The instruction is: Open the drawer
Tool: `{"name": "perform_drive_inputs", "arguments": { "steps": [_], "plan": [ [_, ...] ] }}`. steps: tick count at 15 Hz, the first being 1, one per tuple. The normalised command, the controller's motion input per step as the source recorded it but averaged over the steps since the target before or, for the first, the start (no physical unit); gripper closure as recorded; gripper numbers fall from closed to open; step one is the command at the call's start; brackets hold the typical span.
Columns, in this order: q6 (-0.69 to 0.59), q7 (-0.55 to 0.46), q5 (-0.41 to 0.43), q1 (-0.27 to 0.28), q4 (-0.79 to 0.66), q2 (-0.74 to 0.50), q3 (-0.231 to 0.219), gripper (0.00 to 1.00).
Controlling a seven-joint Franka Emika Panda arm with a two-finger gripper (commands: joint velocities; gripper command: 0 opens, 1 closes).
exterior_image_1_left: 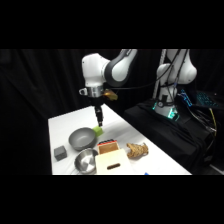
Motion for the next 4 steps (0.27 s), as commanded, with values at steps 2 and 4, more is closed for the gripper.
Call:
{"name": "perform_drive_inputs", "arguments": {
  "steps": [2,4],
  "plan": [
    [-0.38,0.27,-0.284,0.162,0.11,-0.24,-0.138,0.0],
    [-0.4,0.26,-0.252,0.151,0.1,-0.19,-0.098,0.0]
  ]
}}
